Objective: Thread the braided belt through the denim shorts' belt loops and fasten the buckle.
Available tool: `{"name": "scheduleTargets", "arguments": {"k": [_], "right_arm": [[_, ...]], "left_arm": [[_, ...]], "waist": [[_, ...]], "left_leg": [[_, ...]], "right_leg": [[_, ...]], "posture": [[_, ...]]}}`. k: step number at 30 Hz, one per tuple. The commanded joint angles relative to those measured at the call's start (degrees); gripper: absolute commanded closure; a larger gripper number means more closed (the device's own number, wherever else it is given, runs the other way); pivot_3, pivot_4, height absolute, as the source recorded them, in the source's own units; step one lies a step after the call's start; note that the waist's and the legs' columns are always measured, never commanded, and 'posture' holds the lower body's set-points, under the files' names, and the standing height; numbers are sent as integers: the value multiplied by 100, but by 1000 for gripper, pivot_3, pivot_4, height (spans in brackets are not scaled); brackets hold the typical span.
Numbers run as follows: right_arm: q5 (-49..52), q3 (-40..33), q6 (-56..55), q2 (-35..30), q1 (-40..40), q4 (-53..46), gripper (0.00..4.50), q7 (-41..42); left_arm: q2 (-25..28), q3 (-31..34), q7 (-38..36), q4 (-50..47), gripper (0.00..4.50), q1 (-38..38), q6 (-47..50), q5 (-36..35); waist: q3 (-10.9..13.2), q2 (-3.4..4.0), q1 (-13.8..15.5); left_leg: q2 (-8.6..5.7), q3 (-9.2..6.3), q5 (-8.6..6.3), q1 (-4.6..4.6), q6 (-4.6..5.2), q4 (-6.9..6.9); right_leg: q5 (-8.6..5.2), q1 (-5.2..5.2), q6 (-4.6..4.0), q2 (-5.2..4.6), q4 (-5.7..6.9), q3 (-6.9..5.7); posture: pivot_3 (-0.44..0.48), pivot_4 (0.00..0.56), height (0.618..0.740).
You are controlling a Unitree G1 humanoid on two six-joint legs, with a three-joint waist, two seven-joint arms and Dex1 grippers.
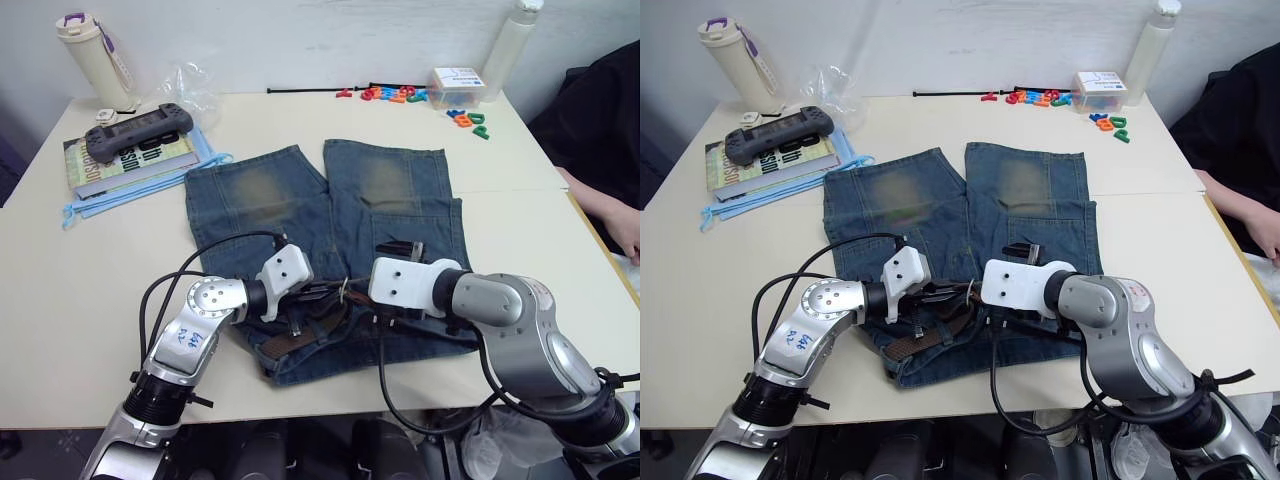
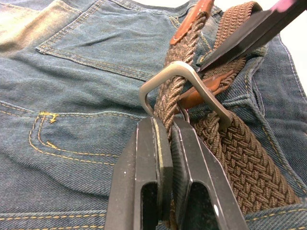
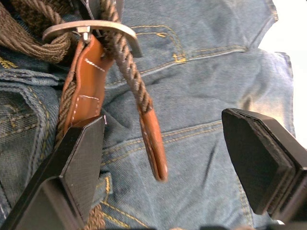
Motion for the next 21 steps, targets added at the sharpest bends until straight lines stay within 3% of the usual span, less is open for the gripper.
{"name": "scheduleTargets", "arguments": {"k": [1,4,10,14,21], "right_arm": [[-164,102,-235,-8,-86,57,607,-183],[-191,170,-295,2,-64,102,1475,-232],[-248,262,-182,87,-9,-51,4302,-250],[-321,319,-72,133,76,-134,4421,-265],[-413,299,172,196,257,-294,4500,-317]], "left_arm": [[-37,-19,14,-86,4500,-51,-137,-47],[-32,-13,15,-85,4500,-53,-149,-45],[-18,-22,17,-94,4500,-54,-136,-34],[-3,-40,25,-109,4500,-34,-159,-6],[81,312,-20,-403,1643,115,185,-400]], "waist": [[0,0,-1],[0,0,-1],[0,0,-1],[0,0,0],[0,0,0]], "left_leg": [[0,0,0,0,0,1],[0,0,0,0,0,1],[0,0,0,0,0,2],[0,0,0,0,0,2],[0,-1,0,0,0,2]], "right_leg": [[0,0,0,0,0,-3],[0,1,0,0,0,-6],[0,1,0,1,1,-7],[0,1,0,1,1,-8],[0,1,0,1,2,-7]], "posture": [[0,150,717],[0,150,717],[0,150,717],[0,150,717],[0,150,717]]}}
